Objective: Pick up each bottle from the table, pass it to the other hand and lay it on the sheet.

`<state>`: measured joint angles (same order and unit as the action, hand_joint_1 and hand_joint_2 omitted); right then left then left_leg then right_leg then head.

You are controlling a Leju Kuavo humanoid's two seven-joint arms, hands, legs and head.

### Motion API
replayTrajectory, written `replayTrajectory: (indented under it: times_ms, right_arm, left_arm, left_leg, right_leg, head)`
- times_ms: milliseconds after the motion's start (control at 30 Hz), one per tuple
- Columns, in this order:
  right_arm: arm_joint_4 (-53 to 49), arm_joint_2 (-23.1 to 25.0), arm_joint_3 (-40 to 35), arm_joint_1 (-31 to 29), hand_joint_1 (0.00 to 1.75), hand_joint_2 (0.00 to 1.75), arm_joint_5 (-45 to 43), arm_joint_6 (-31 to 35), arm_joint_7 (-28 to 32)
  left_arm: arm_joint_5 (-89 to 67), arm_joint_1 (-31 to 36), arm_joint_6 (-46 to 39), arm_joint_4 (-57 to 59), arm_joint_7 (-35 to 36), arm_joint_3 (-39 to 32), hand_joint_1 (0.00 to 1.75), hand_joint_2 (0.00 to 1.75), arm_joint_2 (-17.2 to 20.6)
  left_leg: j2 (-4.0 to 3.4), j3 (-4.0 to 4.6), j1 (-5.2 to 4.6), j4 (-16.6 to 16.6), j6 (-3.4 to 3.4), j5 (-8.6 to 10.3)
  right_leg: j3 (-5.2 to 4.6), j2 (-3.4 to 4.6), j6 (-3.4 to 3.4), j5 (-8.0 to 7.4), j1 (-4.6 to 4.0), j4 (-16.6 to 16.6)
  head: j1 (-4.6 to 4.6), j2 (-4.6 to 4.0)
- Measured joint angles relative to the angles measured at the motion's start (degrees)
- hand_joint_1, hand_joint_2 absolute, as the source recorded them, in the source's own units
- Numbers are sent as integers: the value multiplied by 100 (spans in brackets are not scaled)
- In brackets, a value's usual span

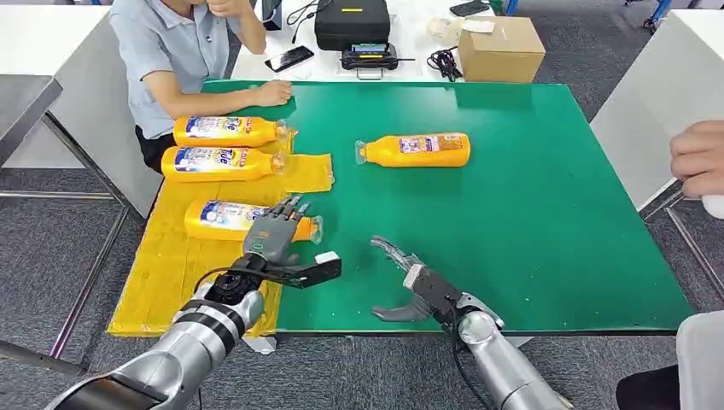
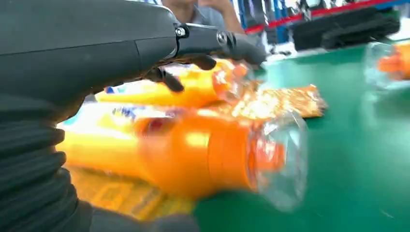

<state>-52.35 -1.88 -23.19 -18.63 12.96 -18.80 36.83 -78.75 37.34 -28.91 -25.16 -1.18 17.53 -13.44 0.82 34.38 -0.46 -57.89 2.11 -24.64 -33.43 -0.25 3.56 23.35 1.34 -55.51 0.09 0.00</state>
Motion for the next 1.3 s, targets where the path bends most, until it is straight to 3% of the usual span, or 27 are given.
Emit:
replayTrajectory:
  times_ms: [433,733,967,1133,1267,1300]
  right_arm:
    - [33,35,59,27,0,175,26,11,2]
    - [50,33,164,112,0,175,61,127,48]
    - [50,28,232,197,0,175,74,142,59]
    - [-51,35,332,351,0,175,-9,328,217]
    - [-724,287,757,759,0,175,-630,678,240]
    - [-915,376,879,854,0,0,-726,805,175]
  left_arm:
    - [351,-23,363,39,-35,2,0,175,-90]
    - [859,-179,-661,-287,-599,247,0,175,-203]
    - [1073,-355,-790,-743,-643,509,0,175,-264]
    - [1594,-711,-1122,-1503,-1100,693,0,175,-291]
    - [3582,-1299,-1111,-2453,-2068,717,0,175,-380]
    - [4181,-1422,-1091,-2637,-2256,732,0,175,-396]
  left_leg:
    - [0,1,0,0,0,0]
    - [1,2,-1,0,0,0]
    - [-1,1,-1,0,1,-1]
    - [0,1,0,0,0,-1]
    - [-2,7,-1,0,0,-6]
    - [-2,8,-1,0,0,-6]
  right_leg:
    - [0,0,0,0,0,0]
    - [0,0,0,0,1,1]
    - [-2,0,0,0,0,1]
    - [0,0,0,0,0,0]
    - [-8,1,0,2,0,0]
    - [-12,0,0,2,0,1]
  head:
    - [0,0]
    - [0,0]
    - [0,0]
    - [0,0]
    - [0,0]
    - [-2,0]
